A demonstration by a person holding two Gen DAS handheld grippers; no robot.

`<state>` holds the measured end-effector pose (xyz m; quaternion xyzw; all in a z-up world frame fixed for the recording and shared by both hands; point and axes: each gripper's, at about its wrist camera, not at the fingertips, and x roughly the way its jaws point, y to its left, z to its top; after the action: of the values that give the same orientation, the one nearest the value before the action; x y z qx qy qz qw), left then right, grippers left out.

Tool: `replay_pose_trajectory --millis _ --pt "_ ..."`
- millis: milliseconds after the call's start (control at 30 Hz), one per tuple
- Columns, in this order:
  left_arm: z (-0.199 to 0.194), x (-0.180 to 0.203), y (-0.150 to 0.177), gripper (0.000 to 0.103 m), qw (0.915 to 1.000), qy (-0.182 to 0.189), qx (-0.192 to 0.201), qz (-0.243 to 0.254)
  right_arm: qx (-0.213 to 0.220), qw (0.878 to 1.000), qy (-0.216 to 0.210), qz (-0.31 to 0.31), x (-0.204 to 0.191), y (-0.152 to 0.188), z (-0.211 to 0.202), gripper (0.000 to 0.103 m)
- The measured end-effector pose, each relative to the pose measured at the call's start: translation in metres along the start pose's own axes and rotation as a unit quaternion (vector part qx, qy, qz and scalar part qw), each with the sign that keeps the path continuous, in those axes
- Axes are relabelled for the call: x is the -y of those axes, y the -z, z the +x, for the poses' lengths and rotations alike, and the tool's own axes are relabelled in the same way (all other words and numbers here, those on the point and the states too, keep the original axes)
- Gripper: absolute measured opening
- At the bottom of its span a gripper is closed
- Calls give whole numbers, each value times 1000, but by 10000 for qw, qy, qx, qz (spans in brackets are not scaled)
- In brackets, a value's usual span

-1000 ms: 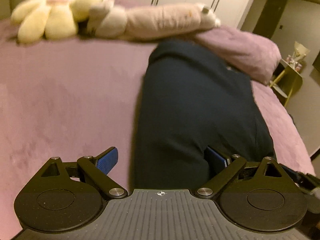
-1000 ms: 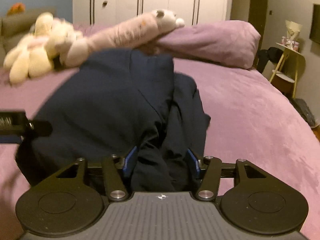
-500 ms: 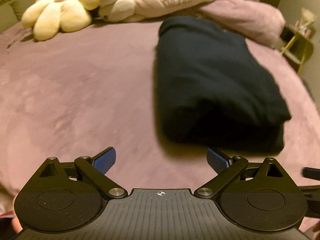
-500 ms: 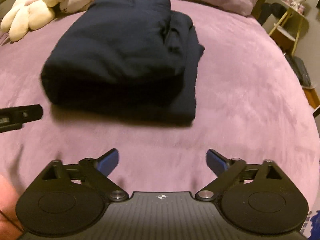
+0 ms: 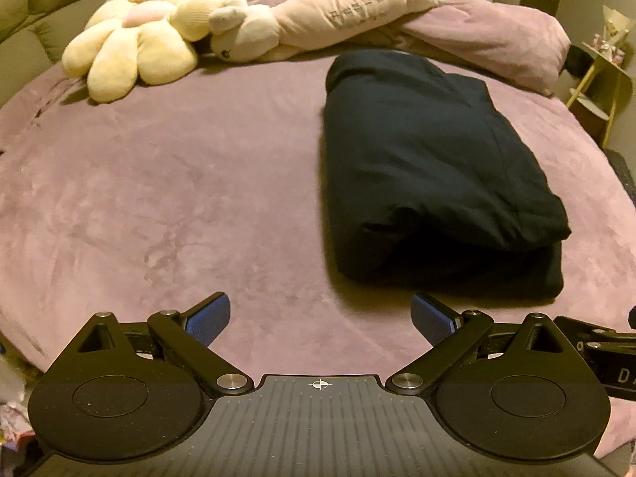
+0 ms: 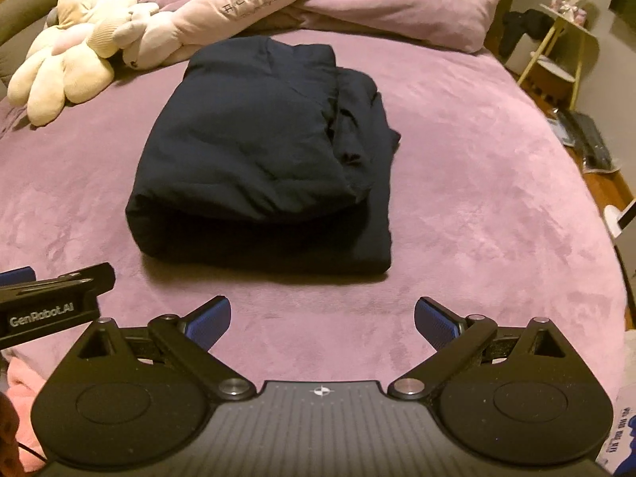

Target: Fold large clothes

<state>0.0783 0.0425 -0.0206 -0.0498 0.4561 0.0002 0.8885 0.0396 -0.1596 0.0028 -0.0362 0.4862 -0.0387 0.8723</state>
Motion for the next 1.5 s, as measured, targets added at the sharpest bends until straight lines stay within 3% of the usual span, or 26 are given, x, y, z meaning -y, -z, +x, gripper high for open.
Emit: replay_pose_trajectory --millis 500,1500 --pt "6 11 -8 100 9996 120 -48 232 50 9996 210 198 7 -9 2 99" --pt "-3 21 -6 100 9992 161 -79 360 6 9992 203 349 14 -6 -2 99"
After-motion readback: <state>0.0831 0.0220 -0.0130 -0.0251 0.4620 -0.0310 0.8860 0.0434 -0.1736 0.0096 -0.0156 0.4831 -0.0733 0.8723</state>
